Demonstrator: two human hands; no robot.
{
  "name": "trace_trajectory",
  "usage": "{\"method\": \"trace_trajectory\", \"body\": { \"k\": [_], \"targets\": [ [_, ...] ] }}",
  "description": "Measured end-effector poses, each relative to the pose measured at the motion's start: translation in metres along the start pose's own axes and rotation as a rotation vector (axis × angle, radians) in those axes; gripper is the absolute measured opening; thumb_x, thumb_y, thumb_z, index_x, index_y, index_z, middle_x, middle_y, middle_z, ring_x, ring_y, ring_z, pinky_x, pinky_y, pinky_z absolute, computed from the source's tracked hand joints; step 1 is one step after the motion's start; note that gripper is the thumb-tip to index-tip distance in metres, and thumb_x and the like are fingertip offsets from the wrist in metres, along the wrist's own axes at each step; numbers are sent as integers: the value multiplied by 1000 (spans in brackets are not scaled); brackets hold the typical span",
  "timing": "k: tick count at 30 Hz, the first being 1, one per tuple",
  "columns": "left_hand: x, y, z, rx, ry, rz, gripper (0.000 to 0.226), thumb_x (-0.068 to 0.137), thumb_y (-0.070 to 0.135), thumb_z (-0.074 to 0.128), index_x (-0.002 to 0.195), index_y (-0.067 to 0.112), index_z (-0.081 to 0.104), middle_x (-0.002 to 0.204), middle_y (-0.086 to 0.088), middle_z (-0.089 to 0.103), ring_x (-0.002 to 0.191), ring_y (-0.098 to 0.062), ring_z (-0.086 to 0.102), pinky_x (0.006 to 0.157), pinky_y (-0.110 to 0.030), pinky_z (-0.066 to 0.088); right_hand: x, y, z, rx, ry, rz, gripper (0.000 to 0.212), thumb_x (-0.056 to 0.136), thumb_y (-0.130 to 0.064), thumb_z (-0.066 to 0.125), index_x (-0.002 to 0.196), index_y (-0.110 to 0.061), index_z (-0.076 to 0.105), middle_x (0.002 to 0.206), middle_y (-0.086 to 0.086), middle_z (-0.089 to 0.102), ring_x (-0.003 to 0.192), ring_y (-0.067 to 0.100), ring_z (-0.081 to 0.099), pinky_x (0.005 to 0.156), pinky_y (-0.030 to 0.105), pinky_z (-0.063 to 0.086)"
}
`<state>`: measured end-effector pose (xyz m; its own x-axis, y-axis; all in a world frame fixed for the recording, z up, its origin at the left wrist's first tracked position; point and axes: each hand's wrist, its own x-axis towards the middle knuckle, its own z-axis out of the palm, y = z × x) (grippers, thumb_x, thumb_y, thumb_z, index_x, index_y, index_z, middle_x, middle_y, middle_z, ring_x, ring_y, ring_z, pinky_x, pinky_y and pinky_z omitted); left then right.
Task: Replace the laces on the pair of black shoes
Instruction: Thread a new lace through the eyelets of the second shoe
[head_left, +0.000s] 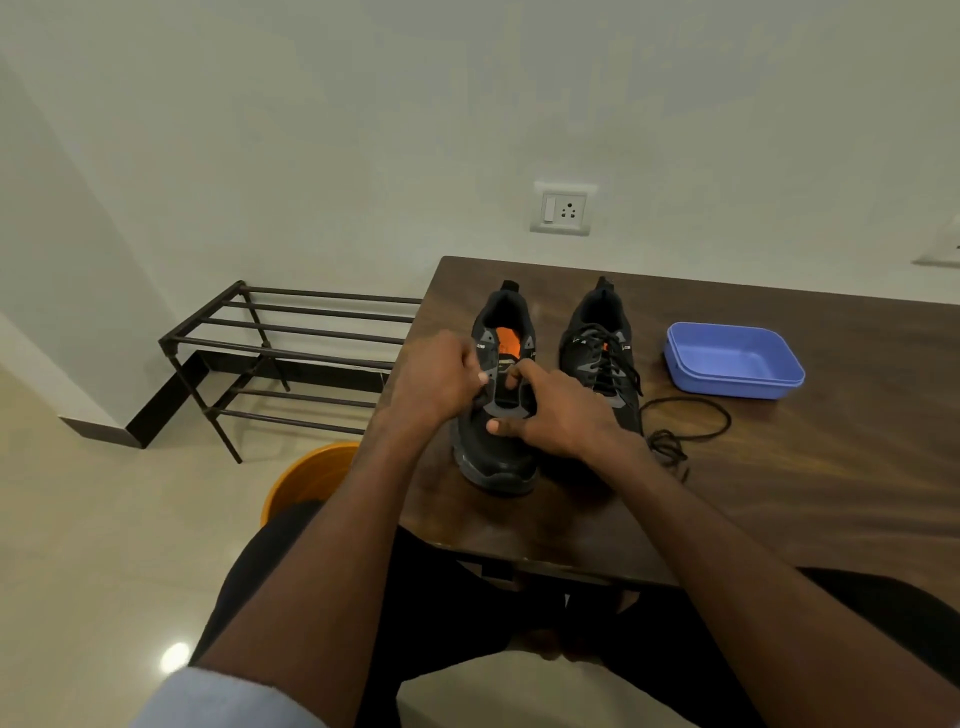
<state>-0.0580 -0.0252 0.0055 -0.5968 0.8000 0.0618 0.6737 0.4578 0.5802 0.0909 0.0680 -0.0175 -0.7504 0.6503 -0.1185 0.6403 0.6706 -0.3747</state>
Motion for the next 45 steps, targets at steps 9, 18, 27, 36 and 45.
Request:
{"method": "trace_trajectory", "body": {
  "k": [9, 18, 27, 36, 45],
  "targets": [
    [-8, 26, -45, -824, 253, 1, 15, 108, 15, 45, 94, 18, 49, 87, -3, 63, 71, -14, 61, 55, -27, 43, 0, 0, -5, 40, -18, -10, 61, 79, -66, 75, 124, -43, 40, 119, -2, 60, 103, 23, 62, 88, 51, 57],
    [-7, 4, 3, 153, -182, -19, 17, 87, 27, 78, 82, 21, 63, 88, 1, 66, 86, -15, 63, 86, -42, 59, 4, 2, 3, 153, 60, 66, 89, 68, -60, 88, 132, -27, 35, 126, 0, 60, 107, 23, 63, 89, 45, 56],
    [-8, 9, 0, -67, -52, 16, 28, 94, 16, 64, 73, 22, 47, 78, 0, 61, 77, -19, 59, 72, -37, 53, 6, 5, 3, 127, 34, 147, 83, 67, -73, 81, 121, -21, 45, 111, 2, 65, 95, 23, 66, 80, 47, 60],
    [0, 7, 22, 7, -165, -96, 18, 98, 29, 64, 110, 16, 58, 112, -6, 63, 92, -17, 62, 79, -32, 54, -6, -11, 1, 78, 207, 139, 62, 80, -62, 77, 113, -22, 43, 95, 0, 66, 84, 22, 67, 74, 42, 57],
    [-3, 15, 51, 314, -118, -30, 34, 107, 26, 49, 134, 4, 45, 131, -15, 45, 119, -30, 46, 104, -42, 40, -22, -9, -25, 429, 79, 147, 36, 92, -6, 69, 117, -23, 49, 90, 4, 71, 81, 17, 72, 77, 39, 59]
  ]
}}
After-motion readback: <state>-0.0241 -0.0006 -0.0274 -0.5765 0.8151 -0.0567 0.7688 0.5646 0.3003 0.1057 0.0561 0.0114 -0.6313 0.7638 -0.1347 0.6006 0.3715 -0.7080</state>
